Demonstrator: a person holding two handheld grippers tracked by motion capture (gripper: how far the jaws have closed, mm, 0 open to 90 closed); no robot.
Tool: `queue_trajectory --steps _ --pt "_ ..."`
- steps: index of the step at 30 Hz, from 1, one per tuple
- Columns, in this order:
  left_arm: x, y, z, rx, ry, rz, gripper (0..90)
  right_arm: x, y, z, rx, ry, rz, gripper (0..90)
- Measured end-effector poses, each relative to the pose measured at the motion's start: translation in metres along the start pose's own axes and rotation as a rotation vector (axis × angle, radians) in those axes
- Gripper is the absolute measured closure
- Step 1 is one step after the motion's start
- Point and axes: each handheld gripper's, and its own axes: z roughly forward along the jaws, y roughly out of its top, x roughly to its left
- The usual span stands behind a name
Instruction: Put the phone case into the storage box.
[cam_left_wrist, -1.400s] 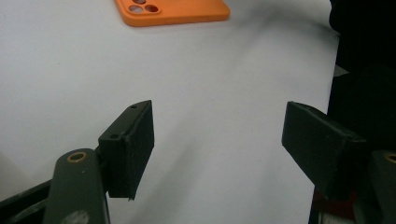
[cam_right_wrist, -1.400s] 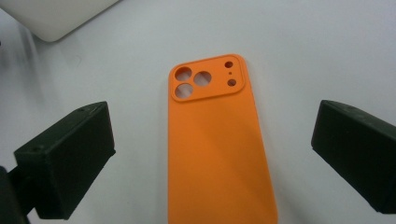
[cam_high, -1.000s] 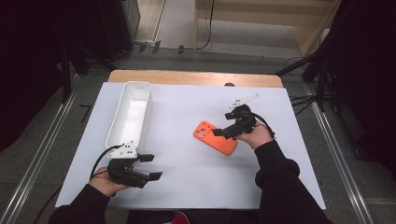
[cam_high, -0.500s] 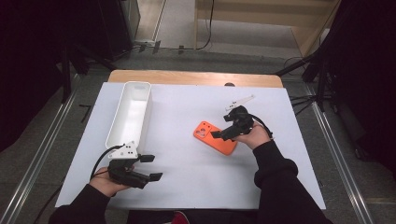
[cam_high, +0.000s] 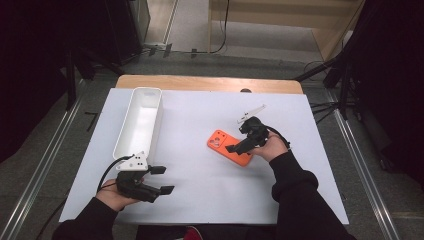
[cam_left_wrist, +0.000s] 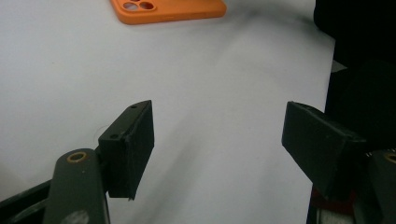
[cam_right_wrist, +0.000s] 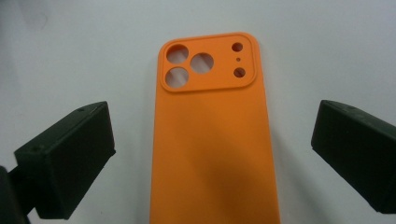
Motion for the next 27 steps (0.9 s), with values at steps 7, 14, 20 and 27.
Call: queue_trajectory --steps 7,14,20,27 --pt "0.000 0.000 0.000 0.000 -0.001 0.002 25.6 0.002 -0.001 0.007 0.054 -0.020 -0.022 0.0" --pt "0.000 0.000 0.000 0.009 -0.001 0.005 25.6 0.002 -0.003 0.011 0.082 -0.032 -0.030 0.0" --pt "0.000 0.000 0.000 0.007 -0.004 0.005 25.6 0.002 -0.004 0.014 0.107 -0.039 -0.047 0.0" --pt "0.000 0.000 0.000 0.008 -0.003 0.005 25.6 0.002 -0.006 0.018 0.136 -0.048 -0.046 0.0"
